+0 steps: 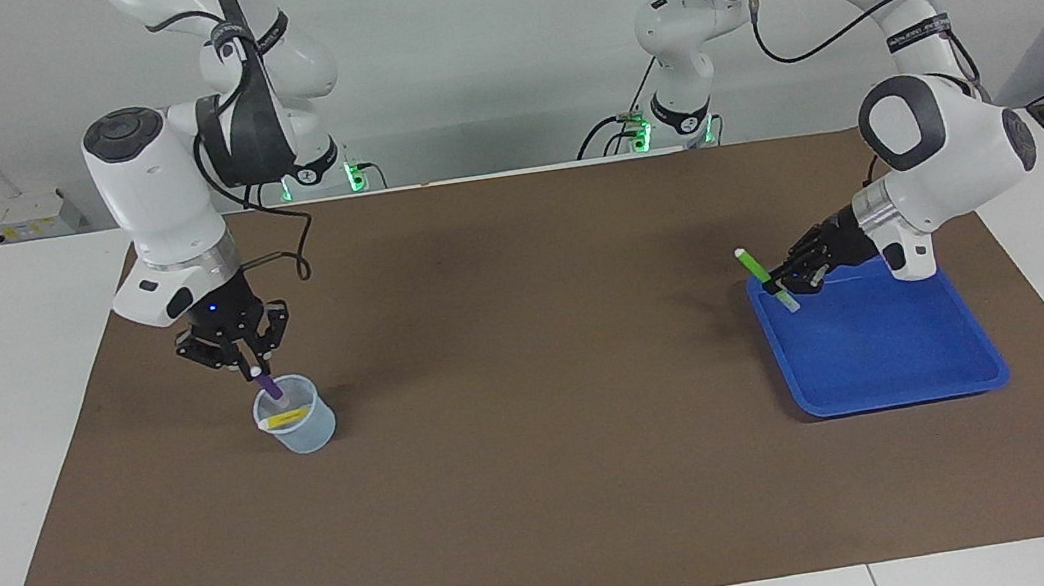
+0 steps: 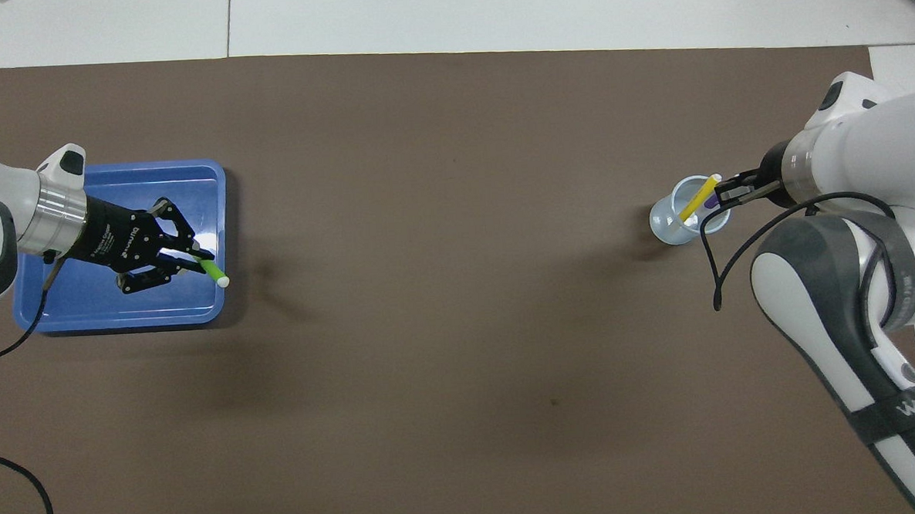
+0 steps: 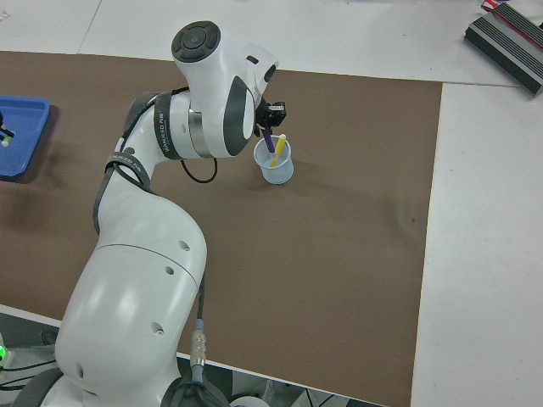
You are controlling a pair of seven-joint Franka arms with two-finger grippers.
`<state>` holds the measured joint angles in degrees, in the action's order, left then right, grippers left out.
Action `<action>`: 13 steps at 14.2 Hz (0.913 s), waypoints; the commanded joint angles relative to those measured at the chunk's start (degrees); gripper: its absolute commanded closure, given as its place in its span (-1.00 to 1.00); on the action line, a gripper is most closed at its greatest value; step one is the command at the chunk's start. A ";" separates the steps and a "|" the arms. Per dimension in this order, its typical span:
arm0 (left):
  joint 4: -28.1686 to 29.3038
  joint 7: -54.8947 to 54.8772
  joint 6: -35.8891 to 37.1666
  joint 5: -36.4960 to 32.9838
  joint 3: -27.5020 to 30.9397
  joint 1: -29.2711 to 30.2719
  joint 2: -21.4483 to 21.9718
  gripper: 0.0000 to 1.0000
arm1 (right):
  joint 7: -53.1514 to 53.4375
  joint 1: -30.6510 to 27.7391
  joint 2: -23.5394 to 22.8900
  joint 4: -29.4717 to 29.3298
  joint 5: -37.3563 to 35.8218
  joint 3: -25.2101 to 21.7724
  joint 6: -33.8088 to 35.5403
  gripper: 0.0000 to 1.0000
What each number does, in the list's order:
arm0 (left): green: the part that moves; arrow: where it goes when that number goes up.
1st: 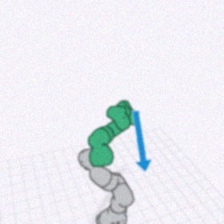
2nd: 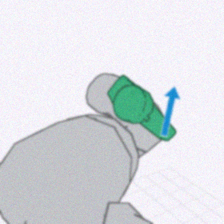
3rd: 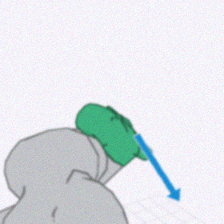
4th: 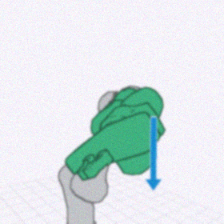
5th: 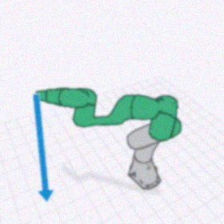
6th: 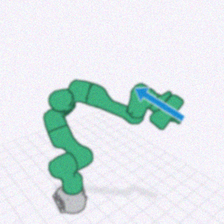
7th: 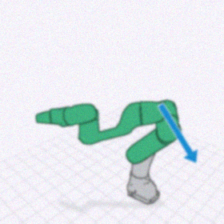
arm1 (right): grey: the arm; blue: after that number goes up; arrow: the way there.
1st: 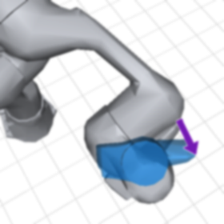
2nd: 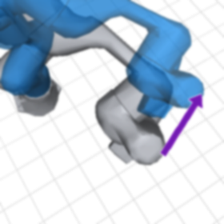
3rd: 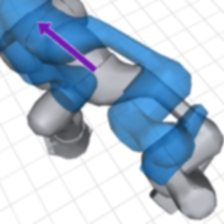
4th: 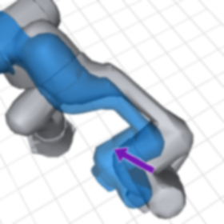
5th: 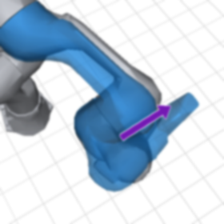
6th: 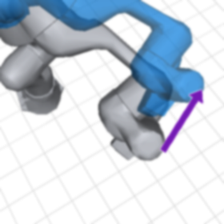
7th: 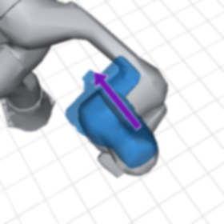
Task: Transfer and insert pens with both arms
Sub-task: 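Lift the green pen with the left gripper while the right gripper approaches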
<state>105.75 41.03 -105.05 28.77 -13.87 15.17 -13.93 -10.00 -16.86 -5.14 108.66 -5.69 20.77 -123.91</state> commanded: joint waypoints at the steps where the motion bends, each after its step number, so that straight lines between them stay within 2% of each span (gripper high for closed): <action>1: 0.42 6.14 1.42 3.91 -0.28 -1.01 0.84 1.00 | 0.42 -0.63 0.48 1.11 1.03 0.33 -1.68 -1.00; 8: 0.51 17.23 0.98 12.79 -0.63 -4.27 1.10 1.00 | 1.12 -0.11 0.40 1.11 1.56 0.59 -1.68 -1.00; 10: 0.51 20.65 0.81 14.73 -0.81 -5.23 1.62 1.00 | 6.64 0.33 0.48 1.11 11.00 0.50 -1.86 -1.00; 13: 0.69 24.70 -0.24 15.70 -0.81 -8.30 2.06 1.00 | 11.39 2.69 0.40 1.02 14.74 0.59 -4.39 -1.00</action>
<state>105.72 62.61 -104.63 43.23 -15.01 8.79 -13.35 -2.54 -15.62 -5.14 108.87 6.90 21.10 -125.56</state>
